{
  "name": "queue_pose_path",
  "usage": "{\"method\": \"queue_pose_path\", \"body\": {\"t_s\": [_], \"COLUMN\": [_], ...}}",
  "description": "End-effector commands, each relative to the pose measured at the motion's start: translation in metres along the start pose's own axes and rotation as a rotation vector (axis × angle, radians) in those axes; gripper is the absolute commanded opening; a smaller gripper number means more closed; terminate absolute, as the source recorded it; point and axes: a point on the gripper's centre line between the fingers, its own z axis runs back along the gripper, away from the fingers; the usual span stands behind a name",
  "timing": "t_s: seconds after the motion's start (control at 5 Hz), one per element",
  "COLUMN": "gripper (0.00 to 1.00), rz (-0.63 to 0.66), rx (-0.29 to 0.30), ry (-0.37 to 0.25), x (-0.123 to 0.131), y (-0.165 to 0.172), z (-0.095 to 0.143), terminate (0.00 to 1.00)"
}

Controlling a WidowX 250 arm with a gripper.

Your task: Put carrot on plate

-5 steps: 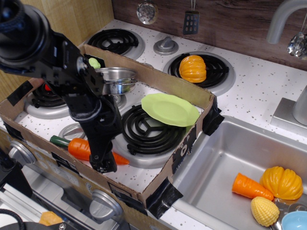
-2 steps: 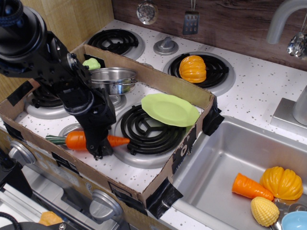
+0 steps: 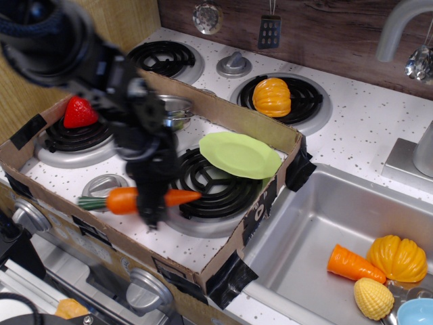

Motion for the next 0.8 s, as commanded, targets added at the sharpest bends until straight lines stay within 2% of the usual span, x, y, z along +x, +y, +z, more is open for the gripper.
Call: {"method": "queue_pose_path", "body": {"t_s": [0.0,0.2,0.4,0.6], "gripper": [0.0,0.0,0.0,0.0], "rz": [-0.008,-0.048,-0.085,-0.143], "rx": [0.076,0.085,0.116,0.162], "ry": [0.037,0.027,0.016,-0.024], "x": [0.01,0.02,0.044,0.068], "y": [0.032,0.043,0.052,0.056], "z": [0.044,0.056,0.072,0.078], "terminate": [0.0,0.0,0.0,0.0]}}
